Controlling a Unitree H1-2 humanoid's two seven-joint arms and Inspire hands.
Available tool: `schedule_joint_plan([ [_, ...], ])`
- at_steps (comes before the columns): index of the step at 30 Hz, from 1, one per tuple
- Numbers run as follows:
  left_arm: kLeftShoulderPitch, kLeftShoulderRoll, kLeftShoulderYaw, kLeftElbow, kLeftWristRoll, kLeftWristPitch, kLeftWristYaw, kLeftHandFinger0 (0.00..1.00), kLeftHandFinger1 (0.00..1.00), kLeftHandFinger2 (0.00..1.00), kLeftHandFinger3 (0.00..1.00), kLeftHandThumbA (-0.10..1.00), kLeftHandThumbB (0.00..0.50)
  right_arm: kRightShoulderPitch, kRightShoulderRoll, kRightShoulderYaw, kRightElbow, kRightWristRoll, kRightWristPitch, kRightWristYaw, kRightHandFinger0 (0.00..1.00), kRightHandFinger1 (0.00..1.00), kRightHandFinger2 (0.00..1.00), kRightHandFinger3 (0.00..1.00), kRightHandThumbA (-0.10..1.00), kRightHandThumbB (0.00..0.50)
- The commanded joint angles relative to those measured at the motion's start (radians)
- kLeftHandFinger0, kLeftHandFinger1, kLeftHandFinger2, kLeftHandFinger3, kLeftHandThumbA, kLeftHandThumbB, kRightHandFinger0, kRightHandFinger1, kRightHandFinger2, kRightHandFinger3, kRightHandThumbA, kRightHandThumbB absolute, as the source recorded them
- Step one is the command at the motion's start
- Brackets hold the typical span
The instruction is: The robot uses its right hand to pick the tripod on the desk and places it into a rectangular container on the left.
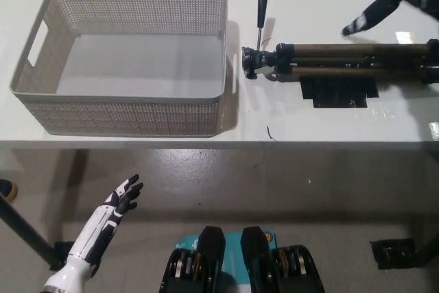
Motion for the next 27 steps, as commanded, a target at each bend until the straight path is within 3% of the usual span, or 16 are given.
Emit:
schedule_joint_plan([
  [1, -0.004, 0.022, -0.006, 0.015, 0.019, -0.079, -0.014, 1.00, 1.00, 1.00, 1.00, 1.00, 0.500, -0.161, 0.042, -0.036, 0.235, 0.084, -0.105, 0.017, 1.00, 1.00, 1.00, 1.00, 0.90, 0.480],
  [2, -0.006, 0.023, -0.007, 0.018, 0.019, -0.080, -0.016, 1.00, 1.00, 1.00, 1.00, 1.00, 0.500, -0.164, 0.048, -0.049, 0.266, 0.099, -0.132, 0.012, 1.00, 1.00, 1.00, 1.00, 0.88, 0.466],
  [3, -0.007, 0.025, -0.010, 0.019, 0.021, -0.080, -0.018, 1.00, 1.00, 1.00, 1.00, 1.00, 0.500, -0.169, 0.055, -0.055, 0.304, 0.106, -0.161, 0.006, 1.00, 1.00, 1.00, 1.00, 0.90, 0.486],
  [5, -0.006, 0.029, -0.013, 0.012, 0.031, -0.070, -0.019, 1.00, 1.00, 1.00, 1.00, 1.00, 0.500, -0.187, 0.068, -0.050, 0.394, 0.105, -0.223, 0.022, 1.00, 1.00, 1.00, 1.00, 0.98, 0.495],
  [6, -0.008, 0.029, -0.013, 0.016, 0.035, -0.080, -0.016, 1.00, 1.00, 1.00, 1.00, 1.00, 0.500, -0.191, 0.076, -0.046, 0.428, 0.107, -0.272, 0.032, 1.00, 1.00, 1.00, 1.00, 1.00, 0.465],
  [7, -0.009, 0.028, -0.011, 0.020, 0.030, -0.083, -0.017, 1.00, 1.00, 1.00, 1.00, 1.00, 0.500, -0.191, 0.087, -0.048, 0.451, 0.108, -0.275, 0.013, 1.00, 1.00, 1.00, 1.00, 1.00, 0.465],
  [8, -0.004, 0.032, -0.010, 0.021, 0.038, -0.094, -0.015, 1.00, 1.00, 1.00, 1.00, 1.00, 0.500, -0.188, 0.105, -0.033, 0.470, 0.091, -0.263, -0.004, 1.00, 1.00, 1.00, 1.00, 1.00, 0.440],
  [9, -0.001, 0.033, -0.009, 0.021, 0.037, -0.097, -0.017, 1.00, 1.00, 1.00, 1.00, 1.00, 0.500, -0.185, 0.111, -0.034, 0.488, 0.097, -0.296, 0.009, 1.00, 1.00, 1.00, 1.00, 0.98, 0.363],
  [10, 0.003, 0.031, -0.008, 0.021, 0.031, -0.098, -0.020, 1.00, 1.00, 1.00, 1.00, 1.00, 0.500, -0.172, 0.122, -0.034, 0.516, 0.099, -0.338, -0.007, 1.00, 1.00, 1.00, 1.00, 0.91, 0.341],
  [12, 0.016, 0.030, -0.008, 0.016, 0.036, -0.107, -0.019, 1.00, 1.00, 1.00, 1.00, 1.00, 0.500, -0.154, 0.146, 0.011, 0.558, 0.047, -0.303, -0.076, 1.00, 1.00, 1.00, 1.00, 0.93, 0.469],
  [13, 0.023, 0.031, -0.009, 0.011, 0.040, -0.109, -0.018, 1.00, 1.00, 1.00, 1.00, 1.00, 0.500, -0.149, 0.153, 0.018, 0.570, 0.042, -0.286, -0.098, 1.00, 1.00, 1.00, 1.00, 0.93, 0.483],
  [14, 0.026, 0.033, -0.009, 0.006, 0.039, -0.109, -0.021, 1.00, 1.00, 1.00, 1.00, 1.00, 0.500, -0.131, 0.159, 0.050, 0.587, 0.017, -0.316, -0.106, 1.00, 1.00, 1.00, 1.00, 0.99, 0.477],
  [19, 0.029, 0.033, -0.010, 0.001, 0.052, -0.138, -0.017, 1.00, 1.00, 1.00, 1.00, 1.00, 0.500, -0.060, 0.192, 0.217, 0.636, -0.101, -0.269, -0.217, 1.00, 1.00, 1.00, 1.00, 1.00, 0.499],
  [22, 0.019, 0.029, -0.009, 0.006, 0.048, -0.147, -0.019, 1.00, 1.00, 1.00, 1.00, 1.00, 0.500, -0.019, 0.204, 0.263, 0.651, -0.111, -0.195, -0.284, 1.00, 1.00, 1.00, 1.00, 0.82, 0.500],
  [24, 0.017, 0.031, -0.009, 0.002, 0.051, -0.143, -0.020, 1.00, 1.00, 1.00, 1.00, 1.00, 0.500, -0.004, 0.209, 0.303, 0.655, -0.137, -0.175, -0.330, 1.00, 1.00, 1.00, 1.00, 0.77, 0.500],
  [27, 0.004, 0.033, -0.007, 0.001, 0.045, -0.145, -0.025, 1.00, 1.00, 1.00, 1.00, 1.00, 0.500, 0.016, 0.217, 0.465, 0.654, -0.274, -0.149, -0.426, 1.00, 1.00, 1.00, 1.00, 0.80, 0.500],
])
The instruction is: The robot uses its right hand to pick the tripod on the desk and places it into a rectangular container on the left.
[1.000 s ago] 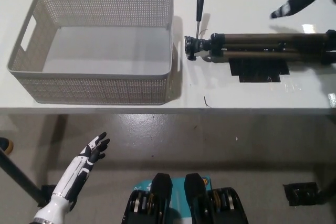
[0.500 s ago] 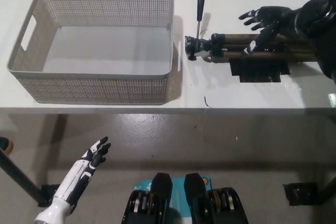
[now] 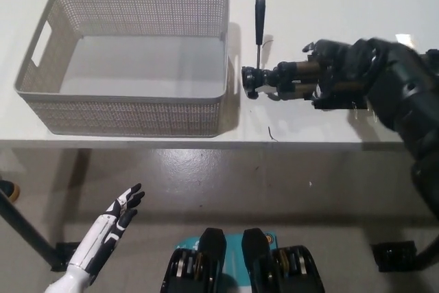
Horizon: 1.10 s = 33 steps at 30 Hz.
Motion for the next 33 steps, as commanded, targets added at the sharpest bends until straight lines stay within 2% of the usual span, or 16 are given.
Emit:
schedule_joint_plan([
  [1, -0.022, 0.021, 0.000, -0.024, 0.001, -0.055, -0.013, 1.00, 1.00, 1.00, 1.00, 1.00, 0.500, 0.083, 0.010, 0.186, 0.046, -0.209, 0.101, -0.146, 1.00, 1.00, 1.00, 1.00, 0.81, 0.500],
  [4, -0.032, 0.024, 0.001, -0.016, -0.008, -0.073, -0.019, 1.00, 1.00, 1.00, 1.00, 1.00, 0.500, 0.094, 0.007, 0.309, 0.053, -0.280, 0.111, -0.172, 1.00, 1.00, 1.00, 1.00, 0.72, 0.500],
  [6, -0.032, 0.021, 0.002, -0.015, -0.010, -0.075, -0.018, 1.00, 1.00, 1.00, 1.00, 1.00, 0.500, 0.099, 0.000, 0.265, 0.051, -0.211, 0.117, -0.190, 1.00, 1.00, 1.00, 1.00, 0.44, 0.467],
  [7, -0.033, 0.020, 0.002, -0.014, -0.015, -0.077, -0.023, 1.00, 1.00, 1.00, 1.00, 1.00, 0.500, 0.111, -0.015, 0.254, 0.045, -0.193, 0.080, -0.266, 1.00, 1.00, 1.00, 1.00, 0.22, 0.376],
  [8, -0.033, 0.019, 0.002, -0.010, -0.016, -0.081, -0.023, 1.00, 1.00, 1.00, 1.00, 1.00, 0.500, 0.117, -0.020, 0.256, 0.043, -0.195, 0.065, -0.304, 0.90, 0.95, 1.00, 1.00, 0.08, 0.329],
  [9, -0.034, 0.020, 0.005, -0.008, -0.017, -0.082, -0.023, 1.00, 1.00, 1.00, 1.00, 1.00, 0.500, 0.128, -0.025, 0.255, 0.041, -0.198, 0.049, -0.363, 0.58, 0.61, 0.68, 0.96, -0.04, 0.262],
  [10, -0.035, 0.021, 0.005, -0.007, -0.018, -0.082, -0.024, 1.00, 1.00, 1.00, 1.00, 1.00, 0.500, 0.134, -0.028, 0.252, 0.040, -0.198, 0.038, -0.398, 0.29, 0.40, 0.57, 0.85, -0.10, 0.262],
  [12, -0.039, 0.024, 0.005, -0.007, -0.018, -0.078, -0.028, 1.00, 1.00, 1.00, 1.00, 1.00, 0.500, 0.139, -0.032, 0.228, 0.037, -0.176, 0.014, -0.436, 0.14, 0.29, 0.46, 0.71, -0.10, 0.248],
  [16, -0.046, 0.023, 0.003, -0.003, -0.009, -0.073, -0.027, 1.00, 1.00, 1.00, 1.00, 1.00, 0.500, 0.147, -0.038, 0.154, 0.036, -0.118, -0.034, -0.487, 0.41, 0.56, 0.68, 0.62, -0.10, 0.242],
  [21, -0.050, 0.019, 0.003, 0.008, -0.009, -0.091, -0.029, 1.00, 1.00, 1.00, 1.00, 1.00, 0.500, 0.135, -0.044, 0.066, 0.032, -0.088, -0.078, -0.507, 0.22, 0.36, 0.51, 0.61, -0.10, 0.199],
  [24, -0.046, 0.019, 0.004, 0.005, -0.010, -0.091, -0.029, 1.00, 1.00, 1.00, 1.00, 1.00, 0.500, 0.126, -0.052, -0.002, 0.021, -0.062, -0.161, -0.568, 0.00, 0.07, 0.31, 0.40, -0.10, 0.157],
  [25, -0.046, 0.021, 0.004, 0.004, -0.010, -0.087, -0.031, 1.00, 1.00, 1.00, 1.00, 1.00, 0.500, 0.114, -0.054, -0.032, 0.016, -0.043, -0.183, -0.575, 0.11, 0.23, 0.49, 0.47, -0.10, 0.165],
  [26, -0.046, 0.021, 0.004, 0.004, -0.013, -0.082, -0.033, 1.00, 1.00, 1.00, 1.00, 1.00, 0.500, 0.090, -0.058, -0.070, 0.009, -0.020, -0.206, -0.579, 0.05, 0.16, 0.46, 0.45, -0.10, 0.167],
  [28, -0.047, 0.020, 0.004, 0.002, -0.019, -0.079, -0.036, 1.00, 1.00, 1.00, 1.00, 1.00, 0.500, 0.051, -0.067, -0.109, -0.001, -0.013, -0.240, -0.581, 0.01, 0.23, 0.72, 0.59, -0.10, 0.166],
  [29, -0.046, 0.020, 0.003, 0.000, -0.008, -0.076, -0.032, 1.00, 1.00, 1.00, 1.00, 1.00, 0.500, 0.018, -0.074, -0.148, -0.012, 0.008, -0.254, -0.569, 0.00, 0.33, 0.86, 0.78, -0.10, 0.167],
  [33, -0.058, 0.020, -0.002, 0.006, 0.000, -0.073, -0.033, 1.00, 1.00, 1.00, 1.00, 1.00, 0.500, -0.095, -0.112, -0.242, -0.044, 0.033, -0.321, -0.567, 0.00, 0.41, 0.84, 0.83, -0.10, 0.146],
])
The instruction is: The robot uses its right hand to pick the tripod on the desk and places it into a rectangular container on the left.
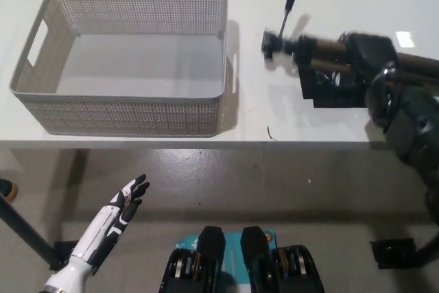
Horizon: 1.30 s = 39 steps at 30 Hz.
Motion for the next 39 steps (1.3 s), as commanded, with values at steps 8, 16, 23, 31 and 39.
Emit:
schedule_joint_plan([
  [8, -0.013, 0.020, -0.014, -0.015, 0.028, -0.025, -0.010, 1.00, 1.00, 1.00, 1.00, 1.00, 0.500, -0.327, -0.142, -0.115, -0.236, 0.070, -0.101, 0.061, 0.00, 0.51, 0.85, 1.00, -0.10, 0.147],
  [16, 0.004, 0.020, -0.017, -0.014, 0.009, -0.006, -0.022, 1.00, 1.00, 1.00, 1.00, 1.00, 0.500, -0.388, -0.151, -0.105, -0.434, 0.051, -0.111, 0.134, 0.00, 0.43, 0.75, 0.89, -0.10, 0.170],
  [23, 0.035, 0.021, -0.032, 0.002, 0.003, -0.033, -0.032, 1.00, 1.00, 1.00, 1.00, 1.00, 0.500, -0.395, -0.110, -0.085, -0.586, 0.016, -0.032, 0.204, 0.00, 0.39, 0.81, 0.93, -0.10, 0.137],
  [31, 0.046, 0.008, -0.064, 0.030, 0.040, -0.069, -0.021, 1.00, 1.00, 1.00, 1.00, 1.00, 0.500, -0.440, -0.004, -0.053, -0.668, -0.020, 0.012, 0.237, 0.00, 0.41, 0.86, 0.97, -0.10, 0.160],
  [39, 0.057, -0.002, -0.101, 0.023, 0.073, -0.049, -0.022, 1.00, 1.00, 1.00, 1.00, 1.00, 0.500, -0.474, 0.176, -0.031, -0.604, -0.037, 0.071, 0.213, 0.00, 0.43, 0.75, 0.87, -0.10, 0.195],
])
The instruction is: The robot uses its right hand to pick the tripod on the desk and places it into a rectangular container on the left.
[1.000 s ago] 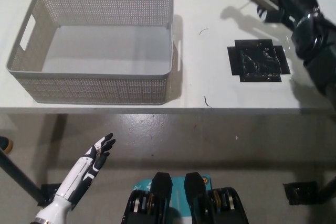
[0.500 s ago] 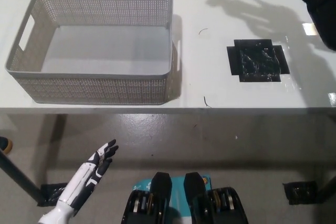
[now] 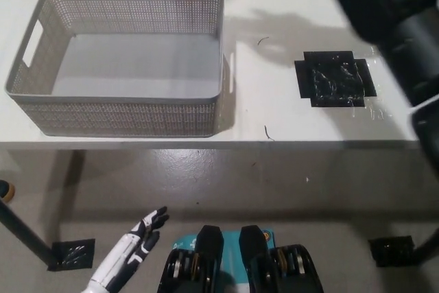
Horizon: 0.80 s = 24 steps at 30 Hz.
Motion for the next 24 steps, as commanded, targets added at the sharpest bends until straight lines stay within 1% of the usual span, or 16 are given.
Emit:
schedule_joint_plan([
  [1, 0.003, 0.001, -0.023, -0.024, 0.035, -0.036, -0.004, 1.00, 1.00, 1.00, 1.00, 1.00, 0.500, -0.172, 0.077, 0.001, -0.024, -0.031, 0.033, -0.034, 0.00, 0.42, 0.75, 0.86, -0.10, 0.196],
  [4, 0.001, 0.004, -0.033, -0.024, 0.039, -0.042, -0.005, 1.00, 1.00, 1.00, 1.00, 1.00, 0.500, -0.195, 0.154, -0.005, 0.049, -0.024, 0.053, -0.054, 0.00, 0.45, 0.83, 0.97, -0.10, 0.182],
  [5, -0.001, 0.002, -0.037, -0.024, 0.044, -0.042, -0.004, 1.00, 1.00, 1.00, 1.00, 1.00, 0.500, -0.199, 0.168, -0.005, 0.069, -0.022, 0.042, -0.062, 0.02, 0.49, 0.88, 1.00, -0.10, 0.216],
  [7, 0.001, 0.000, -0.044, -0.028, 0.056, -0.045, -0.001, 1.00, 1.00, 1.00, 1.00, 1.00, 0.500, -0.219, 0.214, 0.000, 0.146, -0.025, 0.033, -0.094, 0.03, 0.48, 0.87, 0.98, -0.10, 0.247],
  [9, 0.001, 0.001, -0.049, -0.034, 0.064, -0.044, -0.001, 1.00, 1.00, 1.00, 1.00, 1.00, 0.500, -0.234, 0.244, 0.003, 0.204, -0.020, 0.022, -0.099, 0.00, 0.37, 0.82, 0.87, -0.10, 0.251],
  [10, 0.001, 0.001, -0.052, -0.039, 0.068, -0.040, -0.001, 1.00, 1.00, 1.00, 1.00, 1.00, 0.500, -0.238, 0.252, 0.005, 0.226, -0.021, 0.019, -0.101, 0.05, 0.41, 0.88, 0.89, -0.10, 0.251],
  [11, 0.002, 0.000, -0.054, -0.043, 0.071, -0.036, 0.000, 1.00, 1.00, 1.00, 1.00, 1.00, 0.500, -0.244, 0.262, 0.009, 0.248, -0.024, 0.018, -0.105, 0.01, 0.34, 0.74, 0.79, -0.10, 0.253],
  [12, 0.001, -0.001, -0.056, -0.046, 0.070, -0.033, -0.001, 1.00, 1.00, 1.00, 1.00, 1.00, 0.500, -0.249, 0.272, 0.013, 0.276, -0.025, 0.019, -0.109, 0.08, 0.37, 0.71, 0.76, -0.10, 0.260],
  [13, 0.001, -0.001, -0.059, -0.049, 0.074, -0.037, 0.000, 1.00, 1.00, 1.00, 1.00, 1.00, 0.500, -0.248, 0.277, 0.017, 0.294, -0.024, 0.012, -0.110, 0.01, 0.25, 0.51, 0.58, -0.10, 0.271],
  [15, 0.002, -0.002, -0.063, -0.054, 0.075, -0.047, 0.001, 1.00, 1.00, 1.00, 1.00, 1.00, 0.500, -0.239, 0.288, 0.026, 0.337, -0.025, 0.006, -0.119, 0.00, 0.15, 0.35, 0.38, -0.10, 0.309],
  [18, 0.003, -0.002, -0.071, -0.058, 0.068, -0.046, -0.009, 1.00, 1.00, 1.00, 1.00, 1.00, 0.500, -0.216, 0.295, 0.027, 0.388, -0.011, 0.001, -0.129, 0.07, 0.21, 0.37, 0.42, -0.10, 0.301],
  [19, -0.002, 0.001, -0.075, -0.055, 0.064, -0.055, -0.014, 1.00, 1.00, 1.00, 1.00, 1.00, 0.500, -0.207, 0.295, 0.029, 0.401, -0.010, -0.003, -0.138, 0.00, 0.05, 0.27, 0.37, -0.10, 0.286],
  [20, -0.001, 0.002, -0.075, -0.056, 0.059, -0.061, -0.014, 1.00, 1.00, 1.00, 1.00, 1.00, 0.500, -0.203, 0.303, 0.037, 0.431, -0.016, 0.014, -0.141, 0.06, 0.16, 0.36, 0.43, -0.10, 0.282],
  [21, -0.003, 0.007, -0.078, -0.052, 0.058, -0.084, -0.015, 1.00, 1.00, 1.00, 1.00, 1.00, 0.500, -0.194, 0.307, 0.040, 0.455, -0.014, 0.016, -0.143, 0.32, 0.42, 0.56, 0.49, -0.10, 0.305],
  [22, -0.004, 0.006, -0.080, -0.054, 0.059, -0.083, -0.016, 1.00, 1.00, 1.00, 1.00, 1.00, 0.500, -0.188, 0.306, 0.043, 0.463, -0.015, 0.015, -0.148, 0.41, 0.51, 0.61, 0.50, -0.10, 0.331],
  [24, -0.004, 0.005, -0.083, -0.068, 0.056, -0.066, -0.023, 1.00, 1.00, 1.00, 1.00, 1.00, 0.500, -0.165, 0.301, 0.063, 0.491, -0.026, 0.011, -0.162, 0.33, 0.44, 0.56, 0.59, -0.10, 0.327],
])
